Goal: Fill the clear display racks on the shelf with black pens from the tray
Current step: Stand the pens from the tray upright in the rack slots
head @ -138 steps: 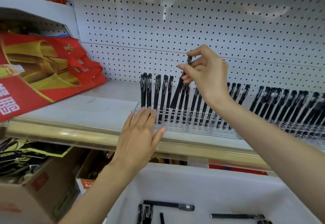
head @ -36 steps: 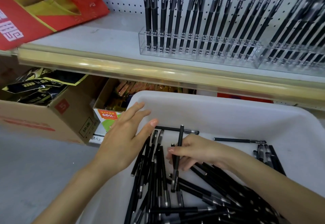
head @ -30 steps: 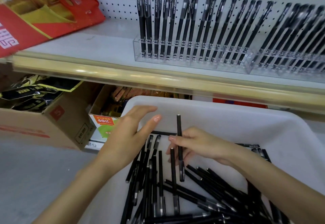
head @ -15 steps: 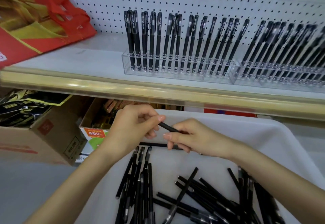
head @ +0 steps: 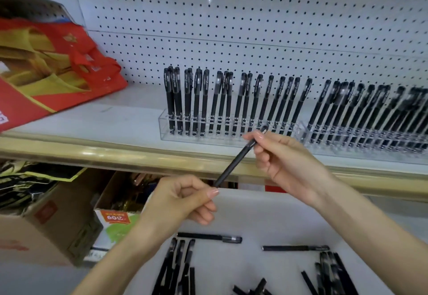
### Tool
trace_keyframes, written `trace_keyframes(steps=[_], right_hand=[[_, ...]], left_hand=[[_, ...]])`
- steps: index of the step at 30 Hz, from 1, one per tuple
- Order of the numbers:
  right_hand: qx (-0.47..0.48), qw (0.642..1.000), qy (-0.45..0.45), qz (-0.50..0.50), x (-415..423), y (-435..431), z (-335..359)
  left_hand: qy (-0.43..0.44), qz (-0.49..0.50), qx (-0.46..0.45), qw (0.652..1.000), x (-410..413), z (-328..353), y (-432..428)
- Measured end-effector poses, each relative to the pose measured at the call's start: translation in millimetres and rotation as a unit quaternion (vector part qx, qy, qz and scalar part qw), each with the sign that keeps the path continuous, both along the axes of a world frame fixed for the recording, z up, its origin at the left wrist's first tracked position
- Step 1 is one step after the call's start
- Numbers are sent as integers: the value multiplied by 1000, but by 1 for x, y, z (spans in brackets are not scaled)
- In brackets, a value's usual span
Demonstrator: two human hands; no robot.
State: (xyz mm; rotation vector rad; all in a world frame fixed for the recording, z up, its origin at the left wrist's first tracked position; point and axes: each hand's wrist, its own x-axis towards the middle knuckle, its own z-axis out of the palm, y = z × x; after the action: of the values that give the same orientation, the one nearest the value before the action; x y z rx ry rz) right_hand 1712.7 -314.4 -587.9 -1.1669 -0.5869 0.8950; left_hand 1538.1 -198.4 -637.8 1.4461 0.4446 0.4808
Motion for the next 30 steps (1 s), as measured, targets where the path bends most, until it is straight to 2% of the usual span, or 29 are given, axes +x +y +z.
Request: trace_keyframes(steps=[4, 7, 10, 13, 16, 18, 20, 24, 30], right_hand=[[-4, 989, -144, -27, 1, 13, 21], [30, 974, -221, -49, -2, 26, 42], [61, 920, -375, -96, -2, 43, 66], [88, 855, -482, -169, 6, 60, 87], [98, 829, -509, -209, 14, 76, 92], [87, 823, -519, -215, 17, 88, 85], [60, 814, -535, -216, 19, 98, 76], [22, 818, -540, -200, 23, 109, 61], [-40, 798, -576, -173, 28, 115, 48]], left_hand=[[-10, -13, 56, 998, 17, 2, 6], [-10, -3, 109, 994, 27, 7, 22], [-3, 6, 203, 979, 34, 17, 40], [-3, 82, 311, 947, 37, 29, 60], [24, 128, 461, 878, 38, 32, 79], [61, 114, 510, 850, 41, 29, 85], [80, 107, 518, 845, 44, 23, 87], [102, 92, 568, 812, 47, 14, 92], [104, 78, 550, 825, 46, 16, 97]])
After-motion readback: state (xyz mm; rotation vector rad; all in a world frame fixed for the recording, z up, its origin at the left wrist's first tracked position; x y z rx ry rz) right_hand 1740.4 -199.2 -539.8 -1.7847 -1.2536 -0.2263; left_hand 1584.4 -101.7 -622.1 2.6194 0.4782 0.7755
